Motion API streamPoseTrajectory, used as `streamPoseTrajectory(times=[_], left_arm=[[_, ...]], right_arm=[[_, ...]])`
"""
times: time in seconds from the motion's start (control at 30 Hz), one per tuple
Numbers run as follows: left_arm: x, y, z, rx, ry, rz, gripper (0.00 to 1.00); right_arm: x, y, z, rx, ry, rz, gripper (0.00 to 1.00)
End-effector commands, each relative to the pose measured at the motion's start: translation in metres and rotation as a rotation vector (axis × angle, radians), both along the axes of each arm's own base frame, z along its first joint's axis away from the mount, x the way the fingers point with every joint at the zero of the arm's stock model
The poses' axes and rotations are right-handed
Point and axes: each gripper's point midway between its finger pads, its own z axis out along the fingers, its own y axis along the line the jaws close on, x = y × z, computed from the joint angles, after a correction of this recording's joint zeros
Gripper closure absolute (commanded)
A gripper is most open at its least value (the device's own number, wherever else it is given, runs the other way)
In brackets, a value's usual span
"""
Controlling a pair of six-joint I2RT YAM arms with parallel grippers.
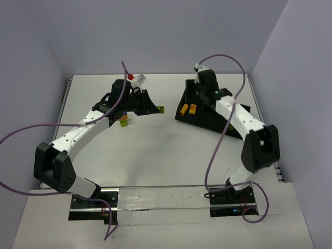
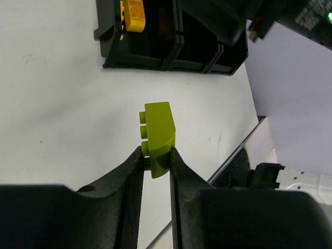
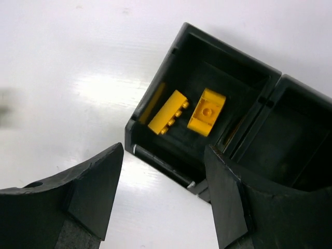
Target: Sort the legos into containers by color
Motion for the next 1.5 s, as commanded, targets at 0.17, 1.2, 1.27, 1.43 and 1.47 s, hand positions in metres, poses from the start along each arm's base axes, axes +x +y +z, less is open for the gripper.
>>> streamPoseTrajectory(times=[0.17,1.2,1.27,1.43,1.47], left_arm=[[-0.003,0.010,-0.023,0.168,0.008,-0.135,1.00],[-0.003,0.006,-0.018,0.183,0.016,-0.186,1.00],[-0.004,0.006,-0.018,0.183,0.018,-0.188,1.00],[-0.006,0.007,-0.016,0.181,0.013,-0.188,1.00],[-0.007,0.008,-0.015,0.181,0.012,-0.188,1.00]], right_arm=[[-0.072,0.061,0.072,-0.174,-0.638,0.672,0.27],[-0.122,0.156,0.023,-0.308,-0.609,1.034,0.28],[-0.122,0.159,0.018,-0.315,-0.601,1.042,0.30],[-0.113,0.164,0.018,-0.319,-0.615,1.024,0.34],[-0.111,0.166,0.018,-0.318,-0.620,1.021,0.35]])
